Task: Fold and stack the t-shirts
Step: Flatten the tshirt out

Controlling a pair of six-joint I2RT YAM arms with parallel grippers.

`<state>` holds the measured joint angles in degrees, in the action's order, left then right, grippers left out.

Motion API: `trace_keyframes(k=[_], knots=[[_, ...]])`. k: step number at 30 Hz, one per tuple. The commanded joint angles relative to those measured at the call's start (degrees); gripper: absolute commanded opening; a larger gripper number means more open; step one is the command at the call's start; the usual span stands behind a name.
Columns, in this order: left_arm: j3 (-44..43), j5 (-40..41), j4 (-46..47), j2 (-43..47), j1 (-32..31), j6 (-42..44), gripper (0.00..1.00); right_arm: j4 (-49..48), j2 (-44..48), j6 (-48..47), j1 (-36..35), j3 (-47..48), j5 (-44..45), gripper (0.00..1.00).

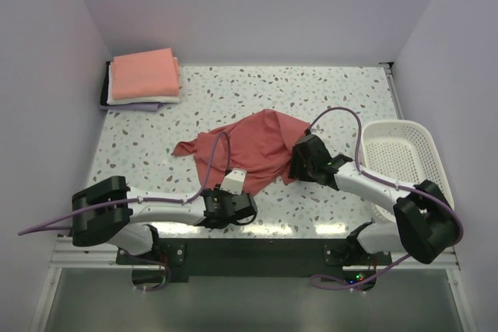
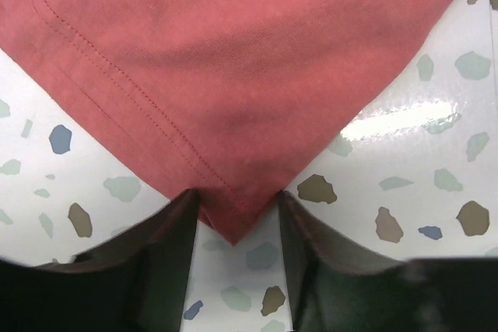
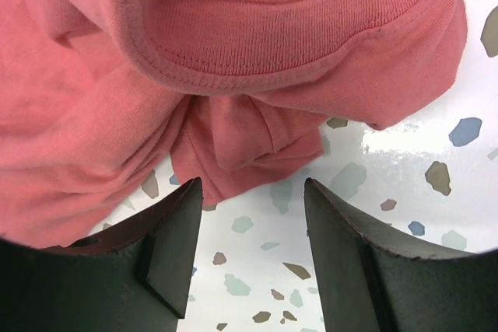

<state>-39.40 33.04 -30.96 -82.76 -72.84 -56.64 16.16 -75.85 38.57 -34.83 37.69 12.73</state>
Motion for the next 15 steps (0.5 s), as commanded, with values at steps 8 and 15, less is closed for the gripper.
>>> trace_keyframes(k=[8,15], knots=[[2.4,4.8,-3.1,5.7,4.4,-3.9,0.00,1.5,-1.3,0.0,0.0,4.7,6.0,0.60],[5.9,-2.0,6.5,22.7,18.2,6.0,0.00,0.7,-2.3,0.4,-0.1,5.5,4.8,0.60]])
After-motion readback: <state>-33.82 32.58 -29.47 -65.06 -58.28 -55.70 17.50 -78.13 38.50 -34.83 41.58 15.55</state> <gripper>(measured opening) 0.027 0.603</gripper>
